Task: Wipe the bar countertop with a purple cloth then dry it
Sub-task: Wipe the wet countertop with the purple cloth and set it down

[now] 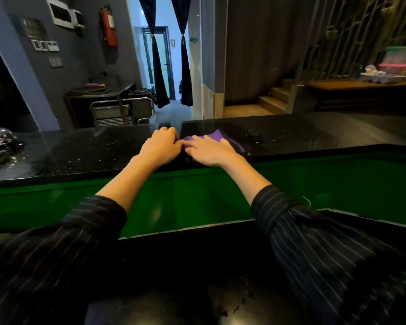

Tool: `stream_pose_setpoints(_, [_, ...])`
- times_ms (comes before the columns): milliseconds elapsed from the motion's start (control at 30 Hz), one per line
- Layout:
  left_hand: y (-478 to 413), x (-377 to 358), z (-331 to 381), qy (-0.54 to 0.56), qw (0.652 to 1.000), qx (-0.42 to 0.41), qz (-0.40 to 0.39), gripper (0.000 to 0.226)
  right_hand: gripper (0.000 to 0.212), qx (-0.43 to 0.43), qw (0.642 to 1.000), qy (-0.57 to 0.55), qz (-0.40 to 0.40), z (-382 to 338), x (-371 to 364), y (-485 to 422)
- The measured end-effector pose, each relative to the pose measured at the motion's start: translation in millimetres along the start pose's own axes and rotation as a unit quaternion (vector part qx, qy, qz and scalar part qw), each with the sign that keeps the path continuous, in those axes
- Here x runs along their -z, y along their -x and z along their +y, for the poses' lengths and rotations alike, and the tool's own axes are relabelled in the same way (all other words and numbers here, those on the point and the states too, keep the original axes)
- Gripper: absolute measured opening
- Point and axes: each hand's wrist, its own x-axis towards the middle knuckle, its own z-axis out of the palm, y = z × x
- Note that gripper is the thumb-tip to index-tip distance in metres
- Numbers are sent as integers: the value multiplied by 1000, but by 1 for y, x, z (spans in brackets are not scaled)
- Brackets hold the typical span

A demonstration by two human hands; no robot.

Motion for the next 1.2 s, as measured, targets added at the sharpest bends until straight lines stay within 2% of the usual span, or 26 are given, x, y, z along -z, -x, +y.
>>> stream_pose_setpoints(67, [-3, -11, 13, 23, 1000, -17, -2, 35, 49, -9, 1000, 1, 4, 24, 6, 9])
stream_pose_setpoints(200, [1, -24, 17, 11, 999, -30, 3, 41, 51, -96, 995, -15, 1, 78, 19, 13])
stream_pose_setpoints(300, [1, -25, 18, 2, 999, -35, 0, 41, 55, -140, 990, -10, 7, 77, 19, 6])
stream_pose_setpoints(367, [1, -27, 18, 1, 999, -32, 3, 40, 54, -118, 993, -2, 7, 57, 15, 5])
stream_pose_setpoints(433, [2, -27, 18, 3, 1000, -28, 11, 38, 53, -55, 998, 6, -2, 41, 10, 9])
stream_pose_setpoints(567, [7, -26, 24, 19, 1000, -9, 16, 37, 51, 33, 999, 22, -36, 54, 14, 12])
stream_pose_setpoints(767, [13, -25, 29, 15, 1000, 5, 18, 36, 55, -45, 998, 12, -40, 112, 25, -31])
stream_pose_setpoints(867, [12, -26, 30, 13, 999, 7, 39, 35, 58, -77, 996, 5, -45, 105, 25, -58])
stream_pose_setpoints(967, [10, -28, 31, 27, 997, 28, 73, 32, 61, -74, 996, 9, -44, 80, 22, -78])
stream_pose_setpoints(1067, [11, -26, 30, 36, 991, 57, 114, 33, 61, -31, 999, 5, -38, 46, 14, -91])
stream_pose_setpoints(1200, [20, -20, 25, 2, 987, 63, 148, 31, 58, 94, 993, 26, -69, 19, 6, -81])
